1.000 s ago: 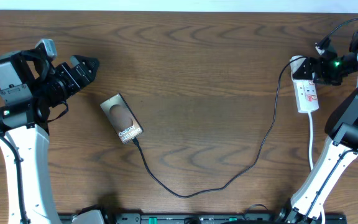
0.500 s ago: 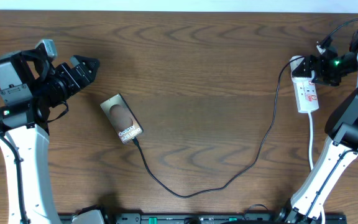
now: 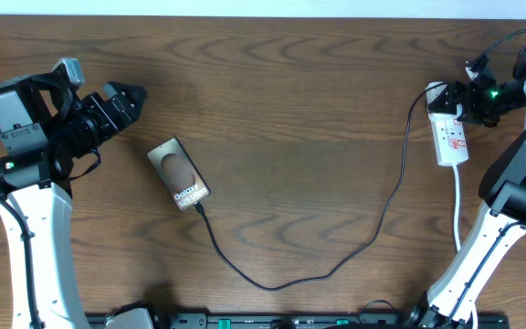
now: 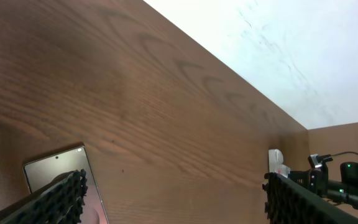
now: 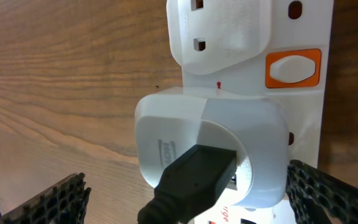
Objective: Plug charger to phone and switch on socket
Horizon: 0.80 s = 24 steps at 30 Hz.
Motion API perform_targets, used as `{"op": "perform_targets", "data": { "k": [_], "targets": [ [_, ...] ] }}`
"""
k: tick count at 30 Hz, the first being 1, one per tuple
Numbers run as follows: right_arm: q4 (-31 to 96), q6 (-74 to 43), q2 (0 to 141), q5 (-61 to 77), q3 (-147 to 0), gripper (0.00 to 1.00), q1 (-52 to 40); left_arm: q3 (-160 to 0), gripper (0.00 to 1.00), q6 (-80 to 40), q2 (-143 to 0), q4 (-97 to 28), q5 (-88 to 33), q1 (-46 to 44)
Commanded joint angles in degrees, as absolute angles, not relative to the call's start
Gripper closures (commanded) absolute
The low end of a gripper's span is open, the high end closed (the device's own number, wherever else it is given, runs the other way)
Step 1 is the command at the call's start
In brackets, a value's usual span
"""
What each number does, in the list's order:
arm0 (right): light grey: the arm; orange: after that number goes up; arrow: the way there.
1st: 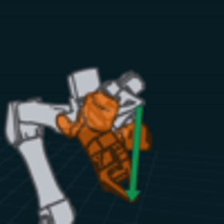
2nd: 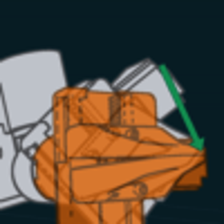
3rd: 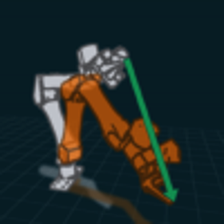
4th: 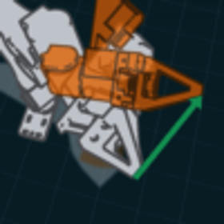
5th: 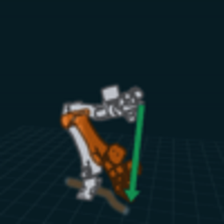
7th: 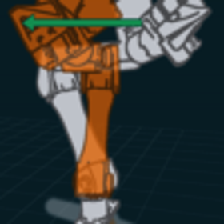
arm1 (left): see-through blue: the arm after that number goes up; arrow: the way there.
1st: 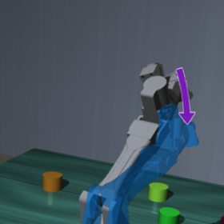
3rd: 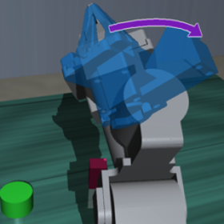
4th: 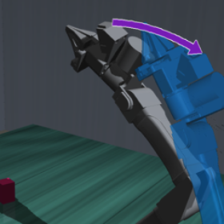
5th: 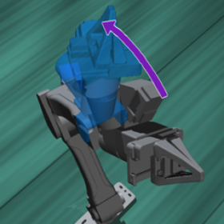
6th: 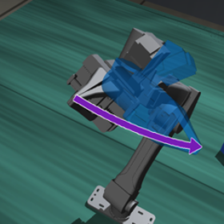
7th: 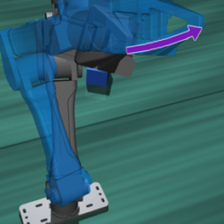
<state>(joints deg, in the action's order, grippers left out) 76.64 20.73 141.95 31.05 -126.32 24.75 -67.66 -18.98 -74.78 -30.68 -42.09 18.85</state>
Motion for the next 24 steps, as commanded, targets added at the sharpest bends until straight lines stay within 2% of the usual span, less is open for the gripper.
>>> {"op": "perform_targets", "data": {
  "k": [1,11,14,16,19,24],
  "targets": [
    [78.02,18.22,143.85,35.90,-123.44,0.01,21.04,-68.14,0.11,-17.56,-74.94,-30.81,-42.41,18.90],
    [79.05,17.12,143.85,38.79,-123.42,0.01,18.83,-68.14,0.11,-17.56,-74.94,-30.81,-42.41,18.90],
    [78.81,16.45,143.85,38.06,-123.42,0.08,18.65,-68.14,0.11,-17.56,-74.94,-30.83,-42.41,18.90],
    [78.06,13.61,143.85,34.76,-123.42,0.12,18.81,-68.14,0.11,-17.56,-74.94,-30.83,-42.41,18.90],
    [77.12,5.56,143.85,25.12,-123.70,0.13,19.57,-68.14,0.11,-17.56,-74.94,-30.83,-42.41,18.90],
    [78.76,0.54,143.37,17.85,-126.15,0.18,21.32,-68.14,0.11,-17.58,-74.94,-30.83,-41.91,18.90]
  ]
}}
